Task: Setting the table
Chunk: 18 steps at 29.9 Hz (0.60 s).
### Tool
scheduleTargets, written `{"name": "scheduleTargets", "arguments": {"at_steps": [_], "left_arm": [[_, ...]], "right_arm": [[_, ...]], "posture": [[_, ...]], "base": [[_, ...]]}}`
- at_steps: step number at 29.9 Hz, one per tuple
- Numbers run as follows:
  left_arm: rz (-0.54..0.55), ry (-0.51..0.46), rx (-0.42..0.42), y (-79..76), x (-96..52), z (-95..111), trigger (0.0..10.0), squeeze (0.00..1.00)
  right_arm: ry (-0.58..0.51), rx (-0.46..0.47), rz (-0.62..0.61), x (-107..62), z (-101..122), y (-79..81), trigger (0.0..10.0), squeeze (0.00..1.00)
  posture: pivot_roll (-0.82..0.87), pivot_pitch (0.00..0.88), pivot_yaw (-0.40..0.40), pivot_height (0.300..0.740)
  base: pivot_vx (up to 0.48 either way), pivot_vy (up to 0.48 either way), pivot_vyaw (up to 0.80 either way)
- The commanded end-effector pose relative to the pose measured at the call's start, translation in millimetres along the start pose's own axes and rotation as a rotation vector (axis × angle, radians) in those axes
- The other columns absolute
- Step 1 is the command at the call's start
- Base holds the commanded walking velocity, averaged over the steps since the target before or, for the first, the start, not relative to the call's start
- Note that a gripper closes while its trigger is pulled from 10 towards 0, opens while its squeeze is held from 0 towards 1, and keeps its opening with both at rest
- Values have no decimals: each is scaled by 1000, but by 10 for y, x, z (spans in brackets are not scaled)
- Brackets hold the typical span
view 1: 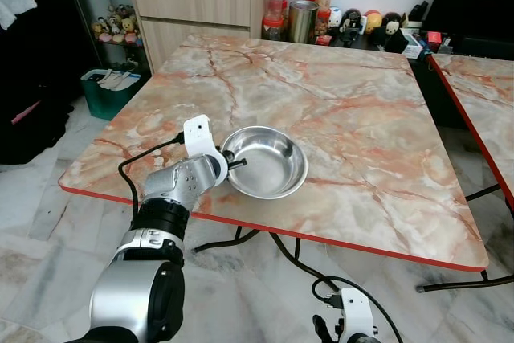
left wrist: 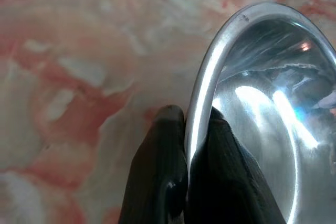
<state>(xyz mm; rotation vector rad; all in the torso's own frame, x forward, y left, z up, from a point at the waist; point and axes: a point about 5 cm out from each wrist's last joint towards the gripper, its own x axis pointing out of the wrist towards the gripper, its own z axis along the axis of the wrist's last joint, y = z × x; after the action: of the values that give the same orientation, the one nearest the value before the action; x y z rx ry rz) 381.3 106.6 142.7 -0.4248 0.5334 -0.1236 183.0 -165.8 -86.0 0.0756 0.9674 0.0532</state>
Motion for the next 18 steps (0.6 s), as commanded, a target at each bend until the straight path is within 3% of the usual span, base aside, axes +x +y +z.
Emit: {"name": "scheduleTargets", "arguments": {"at_steps": [1, 8, 18], "left_arm": [[8, -13, 8, 36, -15, 17, 10000, 0], [40, 40, -46, 206, 49, -196, 10000, 0], [7, 37, -183, 135, 84, -177, 10000, 0]], "right_arm": [[-1, -2, -4, -2, 2, -16, 10000, 0], [3, 12, -20, -6, -13, -33, 10000, 0], [6, 22, -30, -9, -30, -36, 10000, 0]], "posture": [[95, 0, -16, 740], [54, 0, 6, 740], [43, 0, 13, 740]], "base": [[0, 0, 0], [0, 0, 0], [0, 0, 0]]}}
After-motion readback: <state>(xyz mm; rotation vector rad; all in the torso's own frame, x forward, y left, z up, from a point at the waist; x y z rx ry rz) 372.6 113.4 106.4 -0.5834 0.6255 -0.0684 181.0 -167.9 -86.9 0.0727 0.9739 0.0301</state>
